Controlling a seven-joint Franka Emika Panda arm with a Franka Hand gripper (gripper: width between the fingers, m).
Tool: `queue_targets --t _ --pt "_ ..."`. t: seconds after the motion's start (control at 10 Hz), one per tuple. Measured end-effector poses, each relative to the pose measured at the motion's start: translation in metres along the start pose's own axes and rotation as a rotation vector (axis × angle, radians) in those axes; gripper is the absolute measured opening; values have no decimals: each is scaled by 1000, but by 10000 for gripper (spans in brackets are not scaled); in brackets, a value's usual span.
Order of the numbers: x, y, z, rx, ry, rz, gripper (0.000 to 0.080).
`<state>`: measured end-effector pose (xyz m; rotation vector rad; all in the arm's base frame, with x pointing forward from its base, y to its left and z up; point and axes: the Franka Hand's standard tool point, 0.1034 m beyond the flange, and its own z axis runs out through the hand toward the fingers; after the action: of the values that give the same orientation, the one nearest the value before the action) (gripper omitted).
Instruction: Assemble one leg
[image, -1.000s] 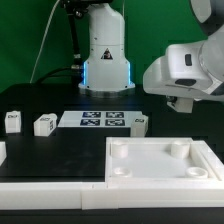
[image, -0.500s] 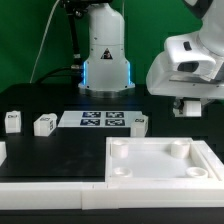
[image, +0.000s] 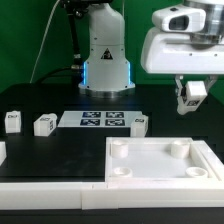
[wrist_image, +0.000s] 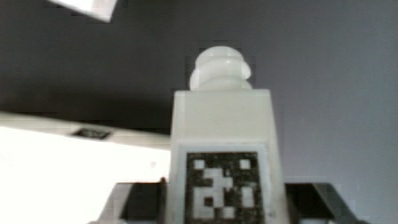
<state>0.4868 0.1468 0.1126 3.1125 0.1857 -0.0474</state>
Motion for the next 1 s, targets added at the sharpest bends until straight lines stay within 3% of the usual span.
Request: queue_targets --t 0.2,0.5,0.8,1.0 --pt "-6 -9 6 40 186 -12 290" --pt "-1 -2 11 36 188 -66 290" --pt "34 17 7 23 215 -113 290" --pt "59 22 -2 20 215 -98 291"
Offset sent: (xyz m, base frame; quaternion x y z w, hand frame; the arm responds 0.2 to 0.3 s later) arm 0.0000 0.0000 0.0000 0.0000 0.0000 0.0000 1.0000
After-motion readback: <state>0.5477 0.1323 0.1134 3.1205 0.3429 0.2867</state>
